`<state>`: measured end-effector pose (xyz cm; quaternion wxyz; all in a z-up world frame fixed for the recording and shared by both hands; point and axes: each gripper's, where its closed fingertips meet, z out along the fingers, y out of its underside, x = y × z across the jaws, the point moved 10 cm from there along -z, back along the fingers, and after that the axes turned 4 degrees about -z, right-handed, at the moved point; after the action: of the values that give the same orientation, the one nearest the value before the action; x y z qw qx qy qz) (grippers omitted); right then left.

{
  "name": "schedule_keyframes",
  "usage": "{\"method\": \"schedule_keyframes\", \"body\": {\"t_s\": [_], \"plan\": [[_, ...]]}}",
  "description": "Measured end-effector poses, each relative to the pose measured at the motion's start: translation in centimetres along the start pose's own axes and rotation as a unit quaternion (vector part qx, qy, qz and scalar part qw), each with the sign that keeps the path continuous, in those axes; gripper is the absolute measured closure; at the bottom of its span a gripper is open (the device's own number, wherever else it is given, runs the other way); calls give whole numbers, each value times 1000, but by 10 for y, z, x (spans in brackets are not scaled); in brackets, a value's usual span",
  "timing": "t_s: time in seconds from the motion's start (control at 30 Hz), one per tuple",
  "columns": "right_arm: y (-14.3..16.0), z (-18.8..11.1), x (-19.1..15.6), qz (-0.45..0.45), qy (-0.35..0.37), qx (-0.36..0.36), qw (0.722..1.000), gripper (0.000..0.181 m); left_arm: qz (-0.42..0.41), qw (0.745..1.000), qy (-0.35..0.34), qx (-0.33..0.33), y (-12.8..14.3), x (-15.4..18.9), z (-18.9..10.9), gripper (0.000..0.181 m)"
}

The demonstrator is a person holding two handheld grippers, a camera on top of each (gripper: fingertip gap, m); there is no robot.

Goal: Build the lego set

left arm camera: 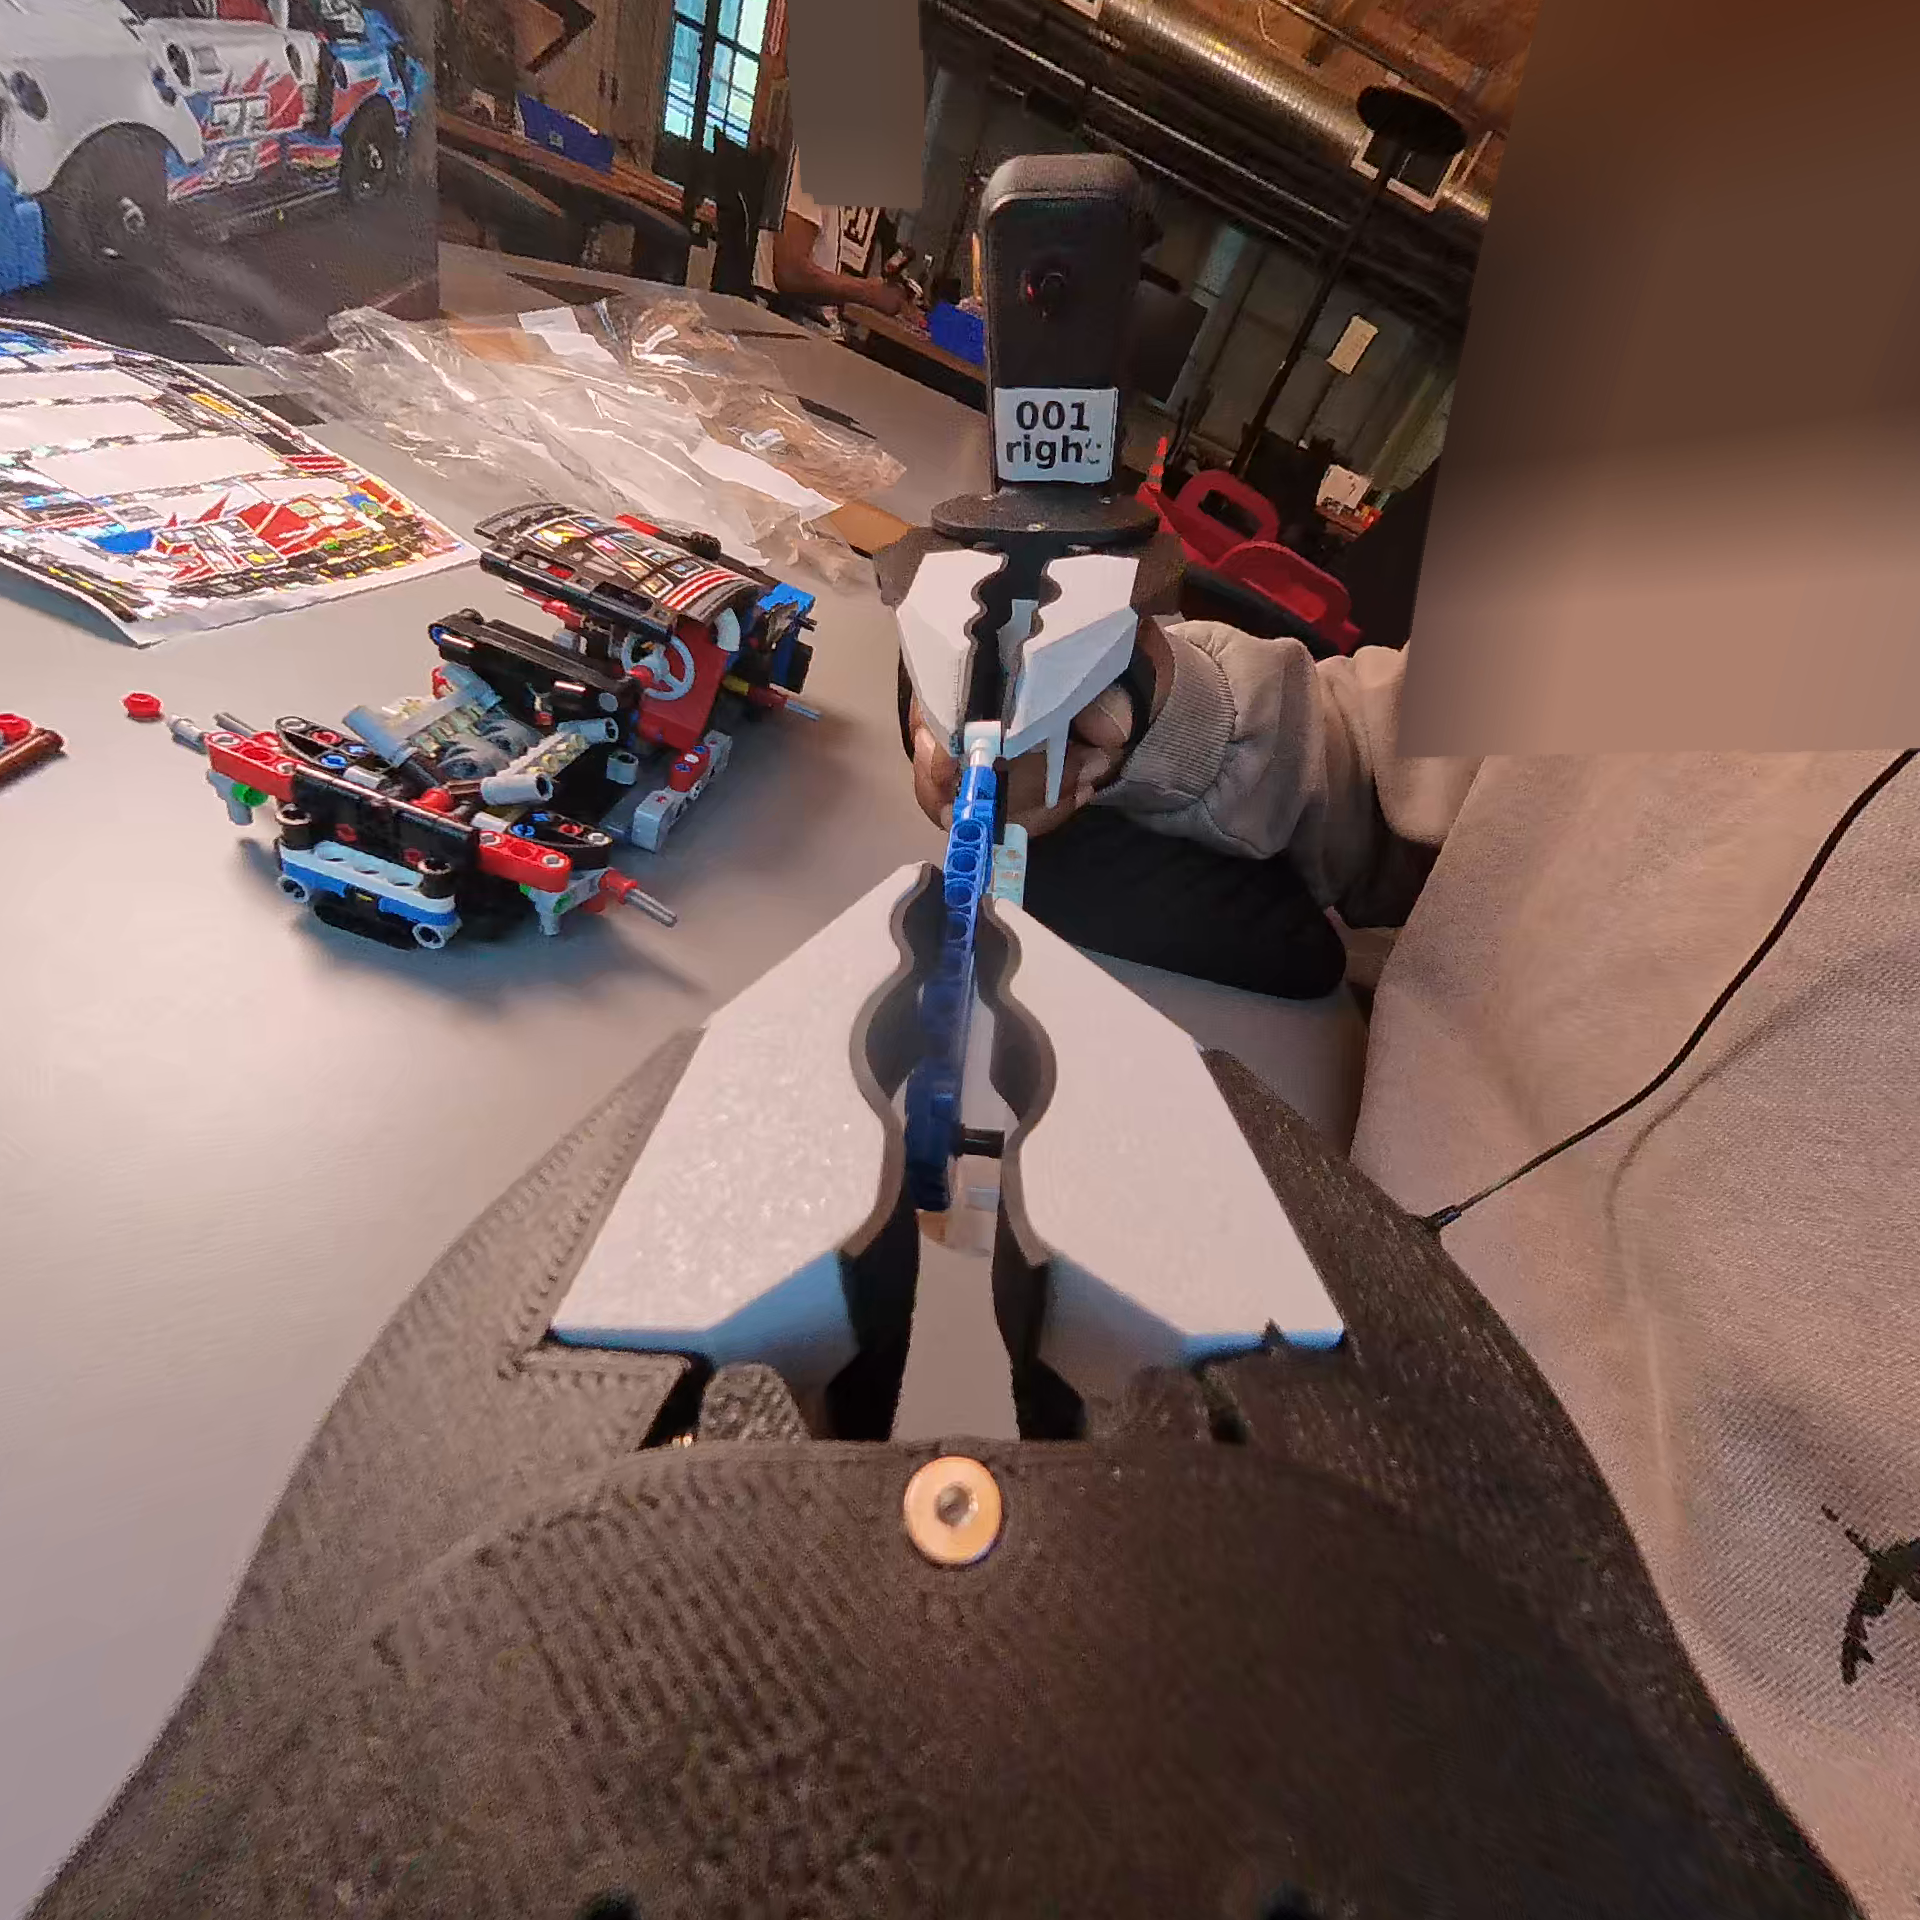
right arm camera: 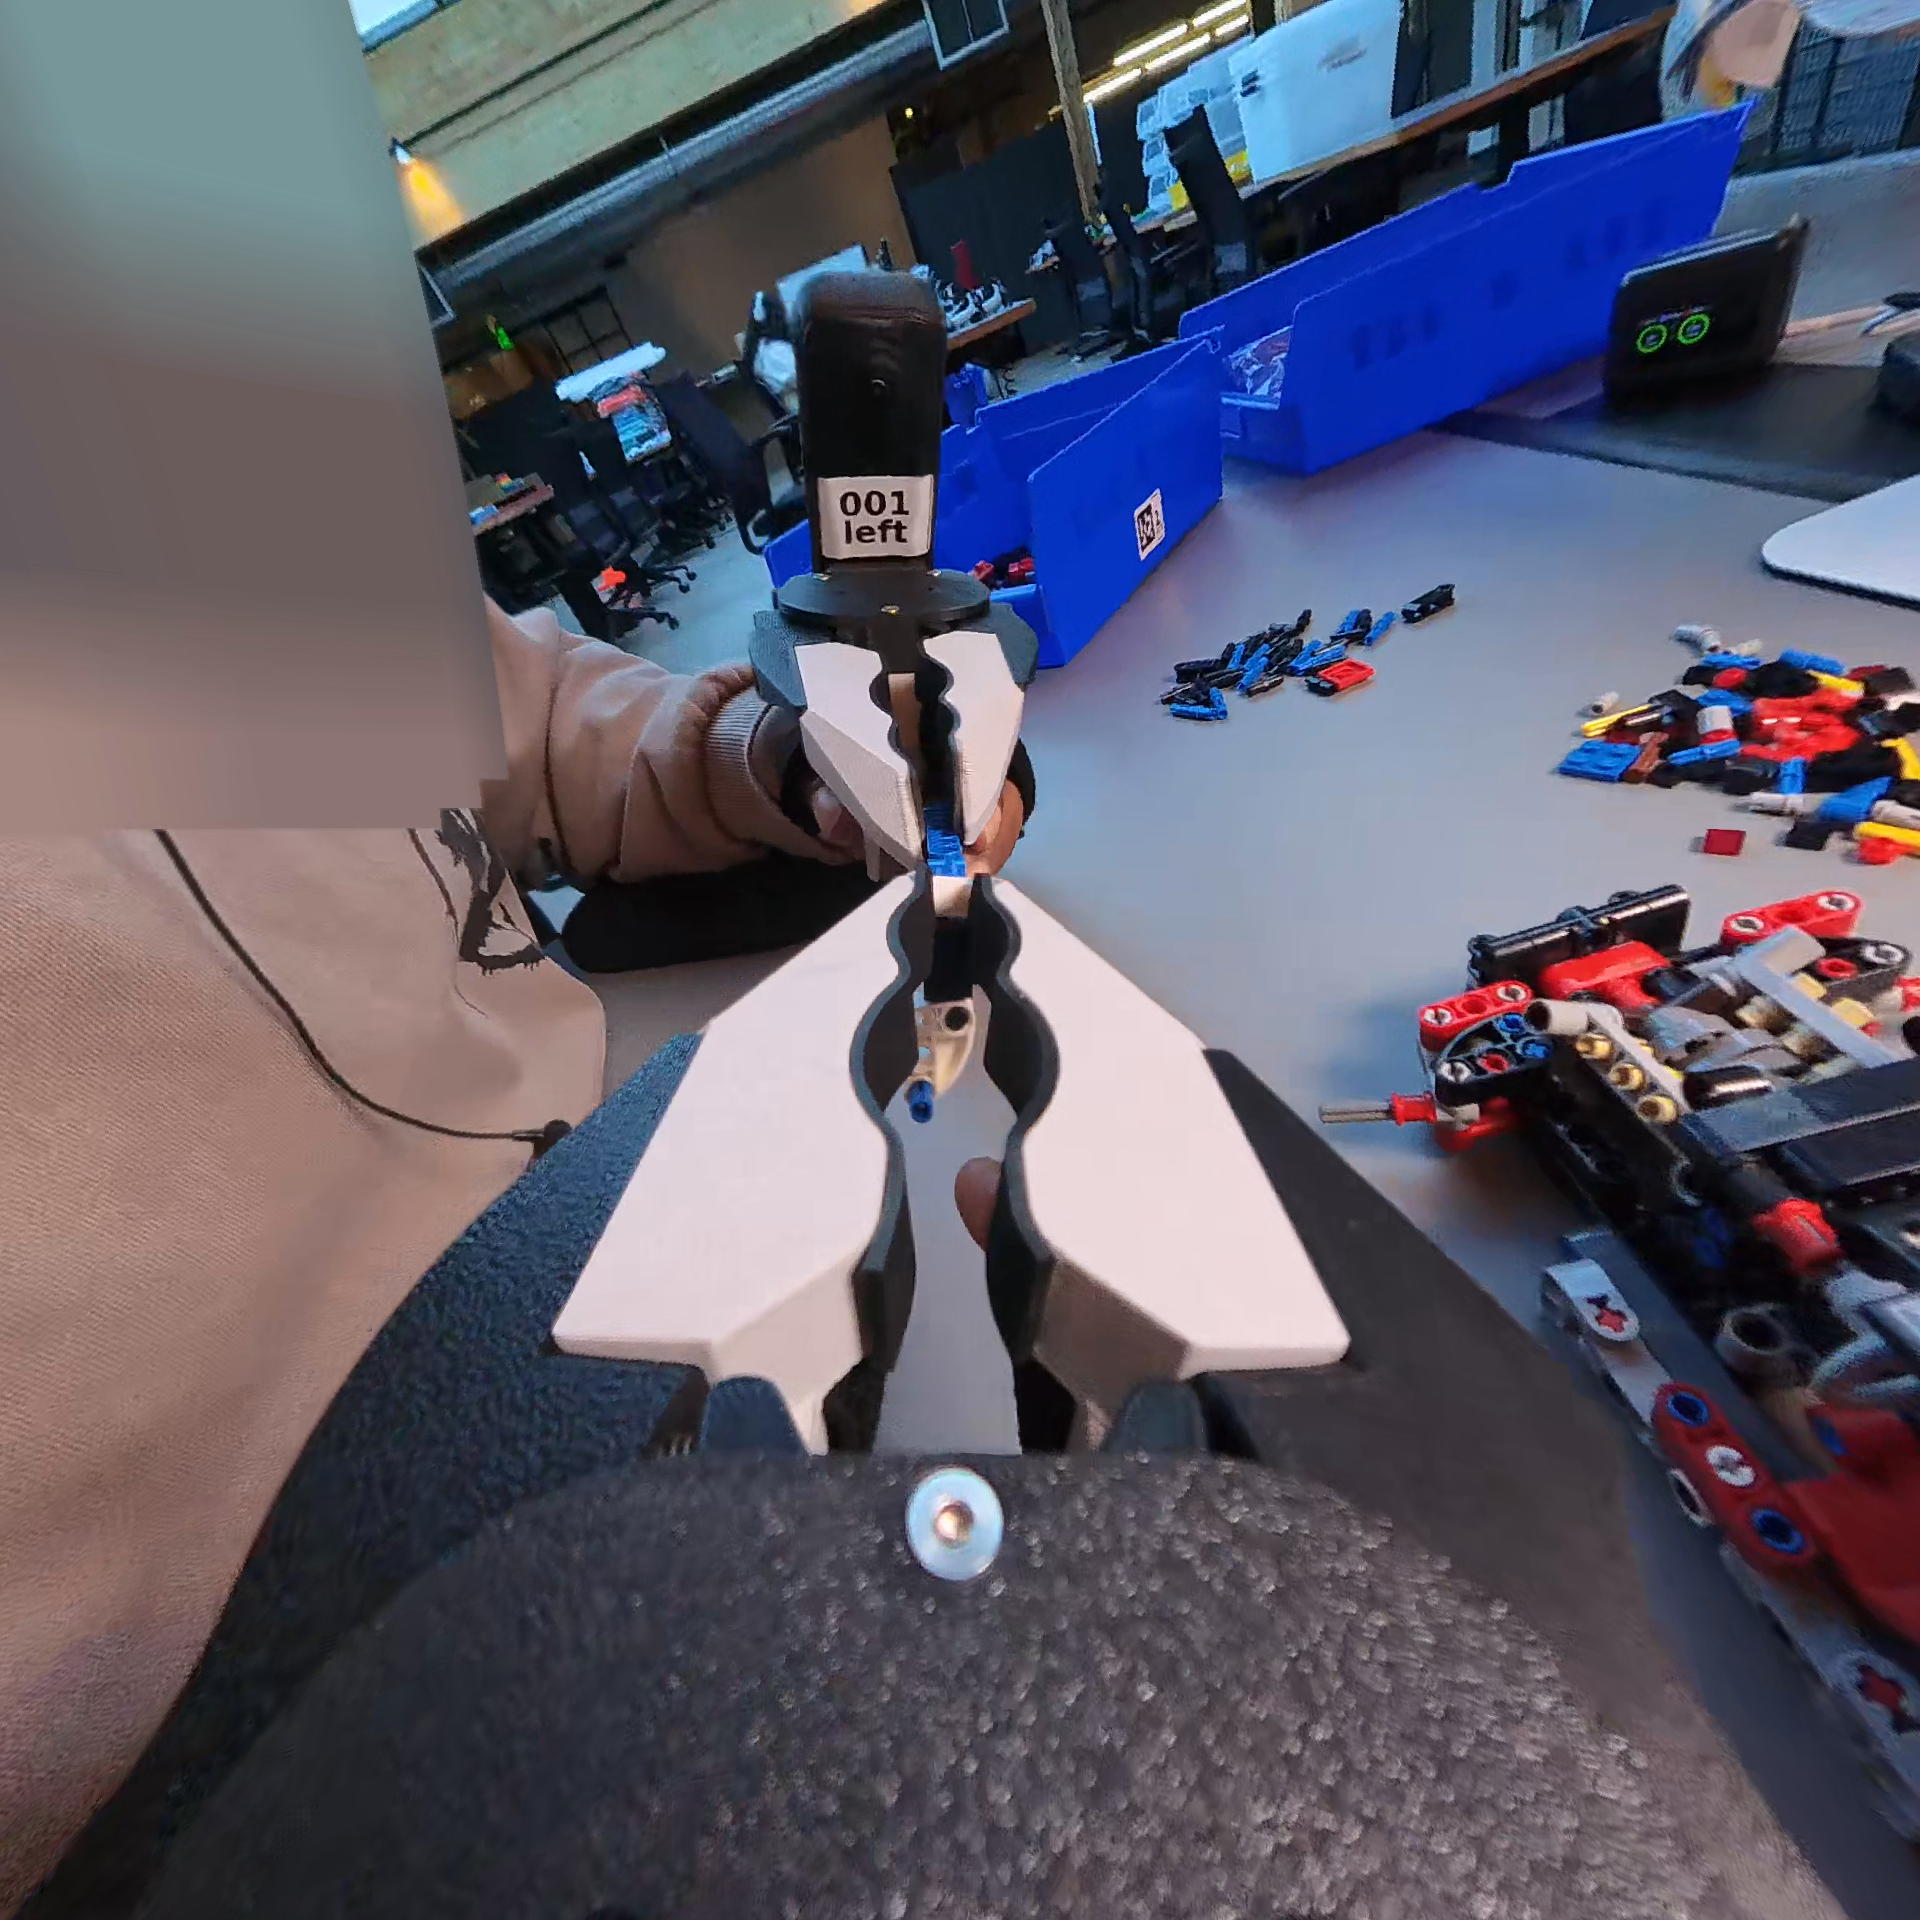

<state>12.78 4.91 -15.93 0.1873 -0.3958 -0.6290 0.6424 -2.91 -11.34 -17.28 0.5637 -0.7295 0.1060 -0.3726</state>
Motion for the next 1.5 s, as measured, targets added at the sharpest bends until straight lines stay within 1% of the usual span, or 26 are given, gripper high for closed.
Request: {"method": "schedule_keyframes", "body": {"t_s": [0.07, 0.2, 0.23, 0.27, 0.3, 0.33, 0.37, 0.43, 0.47, 0.53, 0.6, 0.67, 0.7, 0.77, 0.8, 0.83, 0.87, 0.9, 0.97, 1.0, 1.03, 1.1, 1.17, 1.23, 1.43, 1.5], "plan": [[1, 3, -3, -15, 0, -11, 1000, 176, -3, 1000, 5, 4, 0, 1, 1, 178], [-2, 3, -2, -18, 21, 6, 1000, 176, 16, 1000, -10, 16, -5, 2, 1, 179], [0, 3, -1, -7, 14, 0, 1000, 176, 11, 1000, 2, 29, -6, 2, 0, 179], [6, 7, -1, 0, 4, -24, 1000, 176, 15, 999, 22, 47, -10, 6, 0, 181], [12, 19, -6, -7, -11, -69, 998, 176, 36, 998, 19, 49, -13, 11, 5, 181], [9, 26, -12, -38, -6, -73, 997, 176, 76, 997, 8, 20, -14, 16, 13, 181], [2, 26, -11, -39, 1, -46, 998, 176, 107, 994, 2, 11, -16, 18, 16, 181], [1, 16, -2, -16, 11, -40, 999, 176, 79, 996, 10, 42, -23, 12, 8, 181], [3, 12, 0, -24, 27, -43, 998, 176, 61, 996, 10, 58, -24, 8, 1, 181], [1, 8, -1, -25, 26, -35, 999, 176, 49, 996, 0, 70, -23, 4, -6, 181], [0, 5, -1, -30, 26, -32, 999, 176, 70, 996, -29, 44, -21, 1, -7, 181], [-1, 3, -1, -43, 24, -30, 998, 176, 80, 996, -34, -13, -16, 0, -4, 161], [-1, 3, -2, -49, 17, -32, 998, 176, 79, 996, -26, -40, -13, -1, -1, 154], [-2, 7, -5, -66, 12, -46, 997, 176, 78, 993, -9, -92, -4, 2, 8, 150], [-2, 10, -8, -80, 6, -56, 995, 176, 85, 989, -11, -117, 1, 4, 13, 153], [-3, 12, -11, -92, 2, -59, 994, 176, 100, 986, -14, -135, 5, 6, 17, 171], [-4, 14, -14, -101, 1, -59, 993, 176, 116, 983, -14, -145, 6, 8, 20, 176], [-5, 15, -15, -109, 2, -56, 992, 176, 123, 981, -16, -147, 5, 10, 23, 176], [-10, 12, -17, -107, 3, -26, 994, 175, 111, 987, -8, -116, 1, 10, 22, 176], [-14, 10, -17, -104, 9, -7, 994, 170, 93, 991, 0, -97, -2, 9, 20, 176], [-17, 8, -17, -104, 7, 7, 995, 156, 71, 994, 6, -78, -4, 7, 17, 176], [-24, 1, -17, -94, 4, 39, 995, 142, 21, 999, 25, -33, -9, 3, 11, 176], [-27, -6, -13, -81, 17, 67, 994, 141, -26, 998, 52, 14, -12, 0, 6, 176], [-27, -7, -12, -79, 29, 64, 994, 141, -40, 996, 67, 44, -14, 1, 2, 176], [-41, 8, -24, -89, 25, 54, 994, 143, -54, 993, 76, 76, -18, 7, 1, 176], [-44, 14, -25, -77, 23, 59, 995, 143, -62, 991, 73, 93, -20, 6, -2, 176]]}}
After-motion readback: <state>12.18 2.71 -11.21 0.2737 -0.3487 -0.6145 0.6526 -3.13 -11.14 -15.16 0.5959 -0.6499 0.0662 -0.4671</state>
